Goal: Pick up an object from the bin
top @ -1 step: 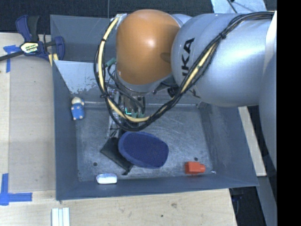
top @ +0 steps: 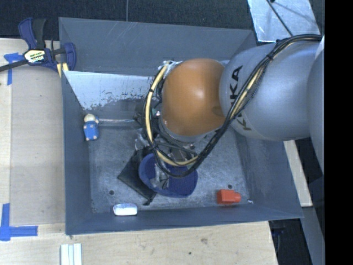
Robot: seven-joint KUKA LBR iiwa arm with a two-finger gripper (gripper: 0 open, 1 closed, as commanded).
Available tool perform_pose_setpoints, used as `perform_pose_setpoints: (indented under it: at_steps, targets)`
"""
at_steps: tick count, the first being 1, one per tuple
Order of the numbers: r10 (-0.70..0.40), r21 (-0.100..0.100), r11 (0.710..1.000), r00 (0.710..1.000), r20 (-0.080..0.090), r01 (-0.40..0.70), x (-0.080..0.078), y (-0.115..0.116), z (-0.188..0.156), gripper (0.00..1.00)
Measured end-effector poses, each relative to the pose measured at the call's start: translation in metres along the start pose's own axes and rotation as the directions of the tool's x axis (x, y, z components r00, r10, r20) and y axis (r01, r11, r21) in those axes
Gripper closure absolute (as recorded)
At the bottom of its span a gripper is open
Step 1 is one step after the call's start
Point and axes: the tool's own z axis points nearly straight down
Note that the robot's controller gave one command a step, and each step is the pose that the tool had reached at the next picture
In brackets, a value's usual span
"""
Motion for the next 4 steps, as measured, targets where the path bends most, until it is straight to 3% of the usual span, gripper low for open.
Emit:
perform_pose_setpoints:
  at_steps: [1,2,3,4]
  targets:
    - [-0.64,-0.004,0.769,0.769,0.001,0.64,-0.004,-0.015,0.079,0.0]
    - [-0.637,-0.005,0.771,0.771,0.0,0.637,-0.004,-0.014,0.076,1.0]
    - [-0.631,0.009,0.775,0.775,0.012,0.631,-0.01,-0.03,-0.058,1.0]
    - [-0.679,0.005,0.734,0.734,0.01,0.679,0.005,0.001,-0.098,1.0]
